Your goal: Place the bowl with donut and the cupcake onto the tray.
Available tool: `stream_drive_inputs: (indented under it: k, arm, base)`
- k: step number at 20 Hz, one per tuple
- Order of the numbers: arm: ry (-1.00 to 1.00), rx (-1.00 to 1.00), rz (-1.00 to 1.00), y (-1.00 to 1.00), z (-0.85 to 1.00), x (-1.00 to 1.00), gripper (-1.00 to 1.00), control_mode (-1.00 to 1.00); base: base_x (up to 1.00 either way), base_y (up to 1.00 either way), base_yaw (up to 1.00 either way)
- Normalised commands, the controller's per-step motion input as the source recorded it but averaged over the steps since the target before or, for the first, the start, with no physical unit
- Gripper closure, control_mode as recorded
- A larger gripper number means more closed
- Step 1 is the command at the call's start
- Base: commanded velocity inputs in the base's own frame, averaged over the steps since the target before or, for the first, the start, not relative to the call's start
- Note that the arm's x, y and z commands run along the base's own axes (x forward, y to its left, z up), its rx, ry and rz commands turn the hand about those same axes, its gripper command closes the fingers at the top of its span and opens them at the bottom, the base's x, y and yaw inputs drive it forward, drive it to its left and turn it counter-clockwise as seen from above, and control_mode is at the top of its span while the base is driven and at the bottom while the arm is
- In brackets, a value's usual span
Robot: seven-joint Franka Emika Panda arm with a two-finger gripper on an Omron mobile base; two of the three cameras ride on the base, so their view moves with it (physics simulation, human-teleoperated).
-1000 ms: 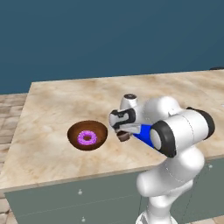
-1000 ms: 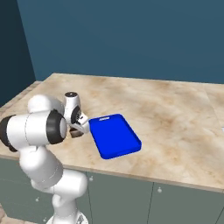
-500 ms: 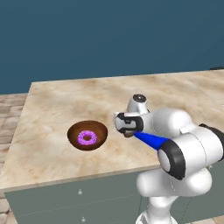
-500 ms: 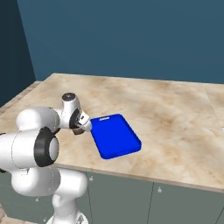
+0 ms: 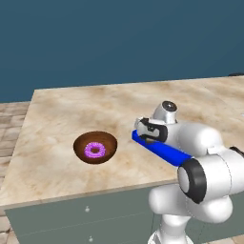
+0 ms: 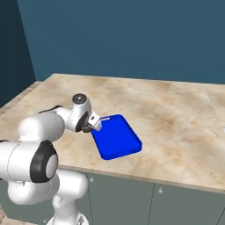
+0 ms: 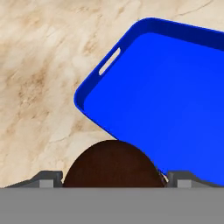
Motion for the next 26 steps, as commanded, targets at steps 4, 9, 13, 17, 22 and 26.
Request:
stream_drive_inputs:
  k: [4, 9, 13, 17, 22, 26]
  arm:
    - [0.00, 0.02, 0.00, -0.55, 0.00, 0.24, 1.00, -1.00]
    - [0.00, 0.01, 0.00, -0.52, 0.00, 0.40, 1.00, -1.00]
    - [0.00, 0.07, 0.00, -0.40, 0.00, 0.43, 1.00, -1.00]
    - [0.00, 0.08, 0.02, -0.29, 0.00, 0.39, 1.00, -1.00]
    - [0.00, 0.02, 0.03, -0.11, -0.09, 0.31, 1.00, -1.00]
    - [0.00, 0.00, 0.06, 0.00, -0.31, 0.26, 1.00, -1.00]
  base:
    - [0.00, 0.00, 0.00]
    - [0.00, 0.00, 0.00]
    - [0.00, 0.00, 0.00]
    - [0.00, 0.00, 0.00]
    - [0.00, 0.00, 0.00]
    - [0.00, 0.00, 0.00]
